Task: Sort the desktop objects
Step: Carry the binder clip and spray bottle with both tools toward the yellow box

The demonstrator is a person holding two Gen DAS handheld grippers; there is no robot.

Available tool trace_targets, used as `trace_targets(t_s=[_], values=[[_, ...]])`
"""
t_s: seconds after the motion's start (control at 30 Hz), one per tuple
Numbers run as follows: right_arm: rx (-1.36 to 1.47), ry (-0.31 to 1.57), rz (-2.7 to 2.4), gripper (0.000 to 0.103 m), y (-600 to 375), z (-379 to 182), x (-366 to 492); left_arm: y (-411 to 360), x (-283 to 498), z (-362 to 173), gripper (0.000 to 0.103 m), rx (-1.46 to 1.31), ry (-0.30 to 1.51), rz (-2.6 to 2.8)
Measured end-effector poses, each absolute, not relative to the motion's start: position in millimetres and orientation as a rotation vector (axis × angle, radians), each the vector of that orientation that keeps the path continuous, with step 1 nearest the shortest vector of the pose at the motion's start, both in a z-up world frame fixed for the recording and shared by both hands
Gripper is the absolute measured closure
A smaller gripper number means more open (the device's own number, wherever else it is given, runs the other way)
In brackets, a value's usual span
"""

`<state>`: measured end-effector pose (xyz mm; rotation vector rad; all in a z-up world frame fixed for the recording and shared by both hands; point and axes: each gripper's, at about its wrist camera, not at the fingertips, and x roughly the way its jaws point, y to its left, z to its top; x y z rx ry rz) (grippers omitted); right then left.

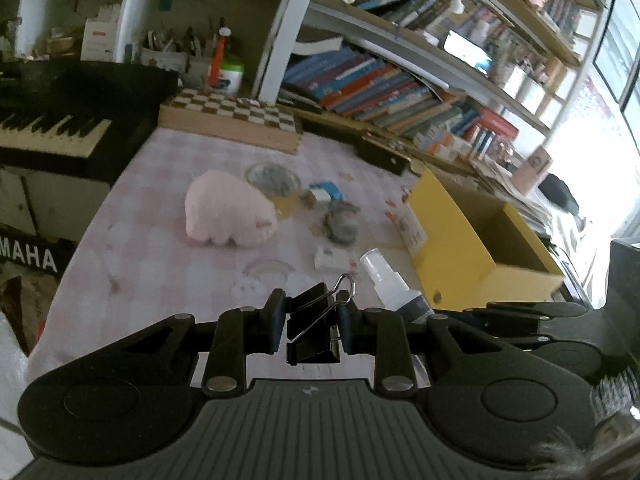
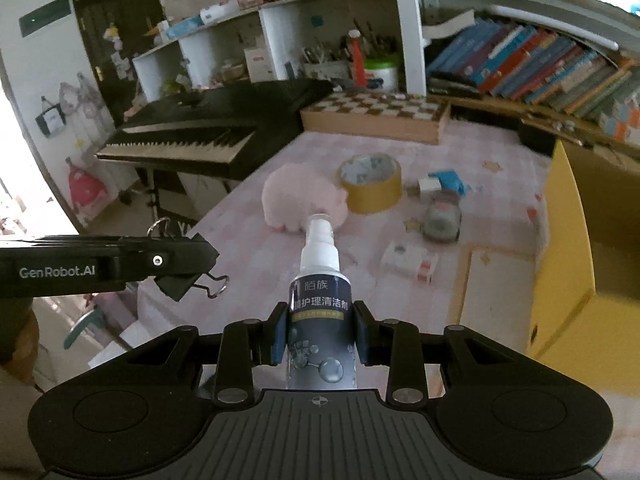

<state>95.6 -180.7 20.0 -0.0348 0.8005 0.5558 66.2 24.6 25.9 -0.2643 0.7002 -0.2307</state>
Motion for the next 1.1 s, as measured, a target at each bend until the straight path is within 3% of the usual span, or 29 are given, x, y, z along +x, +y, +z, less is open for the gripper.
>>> trace_targets(t_s=[0.47, 1.1], values=[[0.071, 0.859, 0.371, 0.070, -205, 1, 4, 3, 6, 9, 0.078, -0.204, 0.787, -0.433], [0.165, 0.845, 0.139, 0.070, -270, 3, -29, -71, 17, 11, 0.078, -0.132, 0.809, -0.653]])
